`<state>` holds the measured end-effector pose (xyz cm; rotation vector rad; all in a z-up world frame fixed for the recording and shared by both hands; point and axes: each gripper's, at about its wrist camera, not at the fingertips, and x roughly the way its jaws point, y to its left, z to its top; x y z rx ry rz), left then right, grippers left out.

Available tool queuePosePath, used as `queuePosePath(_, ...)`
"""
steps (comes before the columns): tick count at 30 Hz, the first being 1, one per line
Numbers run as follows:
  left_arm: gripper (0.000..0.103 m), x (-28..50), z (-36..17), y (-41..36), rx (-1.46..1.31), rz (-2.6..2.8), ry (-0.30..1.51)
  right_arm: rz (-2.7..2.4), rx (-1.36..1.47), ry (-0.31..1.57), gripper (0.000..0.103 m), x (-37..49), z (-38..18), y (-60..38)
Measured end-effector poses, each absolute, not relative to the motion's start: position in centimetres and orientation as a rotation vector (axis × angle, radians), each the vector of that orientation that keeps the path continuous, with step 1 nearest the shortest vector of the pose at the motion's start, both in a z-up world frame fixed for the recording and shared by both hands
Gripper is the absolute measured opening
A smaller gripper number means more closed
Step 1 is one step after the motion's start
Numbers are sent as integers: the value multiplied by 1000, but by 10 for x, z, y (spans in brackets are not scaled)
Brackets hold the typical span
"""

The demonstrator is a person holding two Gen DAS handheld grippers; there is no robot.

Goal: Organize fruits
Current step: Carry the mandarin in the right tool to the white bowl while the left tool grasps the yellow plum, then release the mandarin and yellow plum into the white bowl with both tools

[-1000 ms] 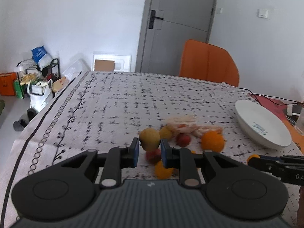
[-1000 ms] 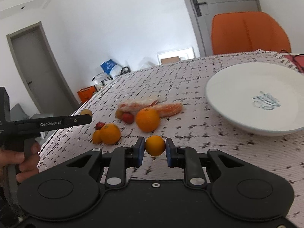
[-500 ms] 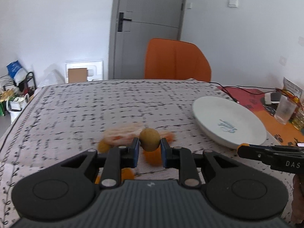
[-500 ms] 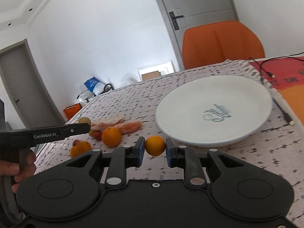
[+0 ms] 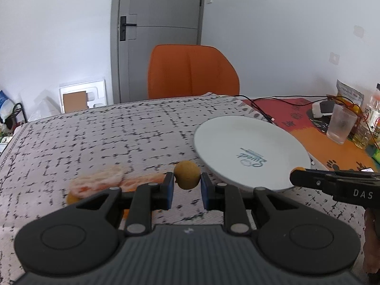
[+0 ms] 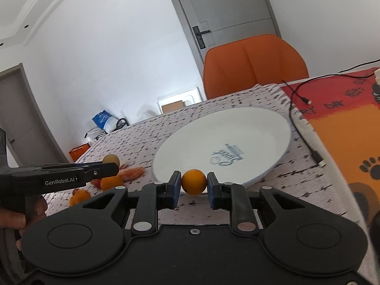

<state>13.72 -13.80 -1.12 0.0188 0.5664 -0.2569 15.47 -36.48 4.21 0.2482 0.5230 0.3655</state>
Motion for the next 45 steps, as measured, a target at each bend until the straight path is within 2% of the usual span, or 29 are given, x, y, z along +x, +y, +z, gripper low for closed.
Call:
queuePosePath(7,22,146,-11,-162,50,-285,572,346,271,506,23,163,41,-382)
queuePosePath(8,22,147,-12,-166,54,-289,574,343,275,504,24,164,40,-383)
queuePosePath(9,22,149,-12,-169,58,-293,576,341,278,500,30,165,40,-385)
queuePosePath(18,22,157,-13,-195,78,-341,581,323,303,486,30,160,40,-400)
queuePosePath(23,26,161,-14,-203,83,-333,590,314,300,489,36,155,40,-403)
queuePosePath(25,28,161,-14,-201,79,-324,597,311,298,490,43,154,40,-403)
queuePosePath(26,30,160,-15,-198,77,-319,601,309,297,489,46,153,40,-403)
queuePosePath(28,35,158,-15,-193,78,-306,602,302,292,483,59,151,41,-401)
queuePosePath(32,55,151,-14,-179,70,-266,585,291,285,470,76,149,43,-397)
queuePosePath(34,59,148,-13,-171,62,-249,575,282,280,458,97,148,45,-394)
queuePosePath(35,62,146,-12,-167,61,-240,569,275,276,452,101,147,46,-392)
queuePosePath(37,70,142,-11,-158,59,-212,560,268,269,438,103,145,49,-390)
queuePosePath(39,82,138,-11,-148,49,-177,549,260,266,445,103,145,51,-387)
queuePosePath(41,86,134,-10,-140,35,-162,539,242,262,455,103,145,52,-384)
queuePosePath(45,89,125,-8,-123,16,-138,520,214,244,462,103,143,53,-374)
